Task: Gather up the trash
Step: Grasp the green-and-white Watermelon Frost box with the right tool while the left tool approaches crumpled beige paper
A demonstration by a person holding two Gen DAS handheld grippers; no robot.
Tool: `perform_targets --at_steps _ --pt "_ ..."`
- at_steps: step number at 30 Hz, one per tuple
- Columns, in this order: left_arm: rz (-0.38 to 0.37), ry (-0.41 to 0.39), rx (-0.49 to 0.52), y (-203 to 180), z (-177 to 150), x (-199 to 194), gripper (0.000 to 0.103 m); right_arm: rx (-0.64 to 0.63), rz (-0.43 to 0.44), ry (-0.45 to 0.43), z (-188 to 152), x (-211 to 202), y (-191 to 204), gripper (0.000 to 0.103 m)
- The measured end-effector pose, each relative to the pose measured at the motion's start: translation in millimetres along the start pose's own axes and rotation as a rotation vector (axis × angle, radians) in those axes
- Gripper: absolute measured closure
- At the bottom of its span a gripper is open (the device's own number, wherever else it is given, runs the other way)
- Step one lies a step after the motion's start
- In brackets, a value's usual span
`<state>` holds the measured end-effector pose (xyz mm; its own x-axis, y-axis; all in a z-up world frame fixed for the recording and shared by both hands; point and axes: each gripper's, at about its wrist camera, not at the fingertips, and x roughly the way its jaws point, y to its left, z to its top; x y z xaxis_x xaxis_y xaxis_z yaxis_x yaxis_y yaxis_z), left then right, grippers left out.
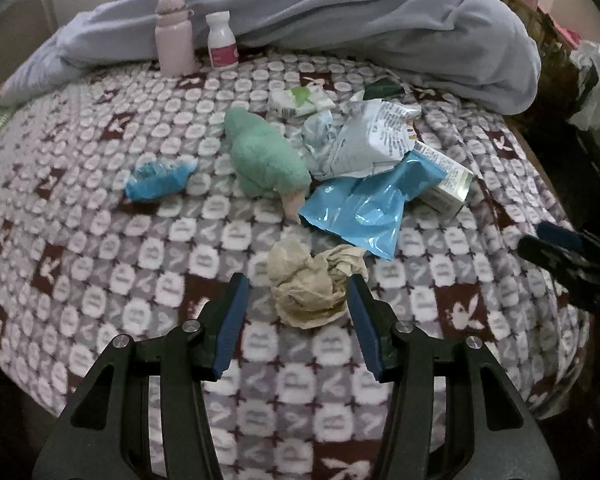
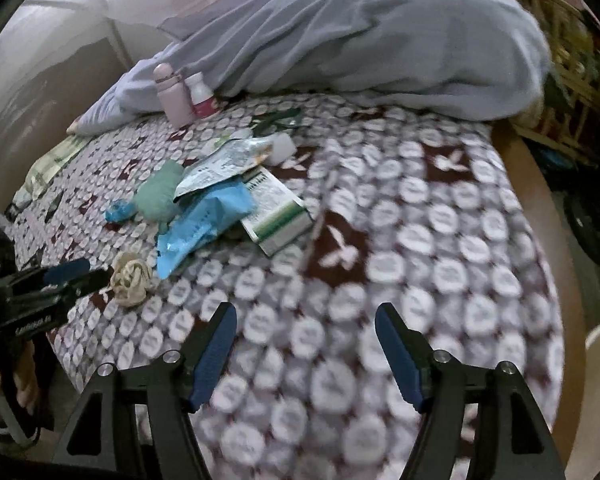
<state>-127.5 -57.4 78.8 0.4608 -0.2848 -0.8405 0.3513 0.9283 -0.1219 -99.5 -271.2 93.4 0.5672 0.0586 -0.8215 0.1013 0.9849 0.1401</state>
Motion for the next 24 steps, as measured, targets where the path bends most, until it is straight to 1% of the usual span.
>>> perform_targets --at_steps 3,6,9,12,15,16,17,20,24 --pt "-0.049 0.021 0.004 -0.8 -2.6 7.4 0.053 -0.063 -0.004 0.006 15.5 16.0 7.1 0.033" --pt "-0.076 0.029 0.024 -3.5 -2.7 12.8 0.053 -0.141 -0.032 0.017 32.1 36.5 14.7 0.030" --pt "-0.096 0.030 0.052 -6.5 -1.2 17.5 0.053 -0.192 -0.041 0.033 45.6 54.5 19.4 0.029" --pt "-0.103 0.043 0.078 -9.0 1.5 24.2 0.053 -0.230 -0.038 0.061 57.7 73.1 23.7 0.029" --pt "-0.087 0.042 0.100 -11.2 3.6 28.2 0.053 -0.256 -0.013 0.090 63.4 88.4 28.0 0.029" --pt "-0.085 0.040 0.106 -11.7 4.5 29.5 0.053 -0.258 -0.017 0.091 63.2 90.5 29.0 0.032" --pt "-0.084 0.036 0.111 -12.1 4.9 30.2 0.053 -0.256 -0.023 0.087 62.7 90.3 29.2 0.046" --pt "-0.090 0.028 0.108 -11.6 6.3 32.8 0.053 -0.229 0.003 0.074 56.2 77.0 26.5 0.046" --pt "-0.107 0.027 0.093 -9.6 8.2 34.2 0.053 -0.226 -0.006 0.118 25.6 42.6 15.5 0.046"
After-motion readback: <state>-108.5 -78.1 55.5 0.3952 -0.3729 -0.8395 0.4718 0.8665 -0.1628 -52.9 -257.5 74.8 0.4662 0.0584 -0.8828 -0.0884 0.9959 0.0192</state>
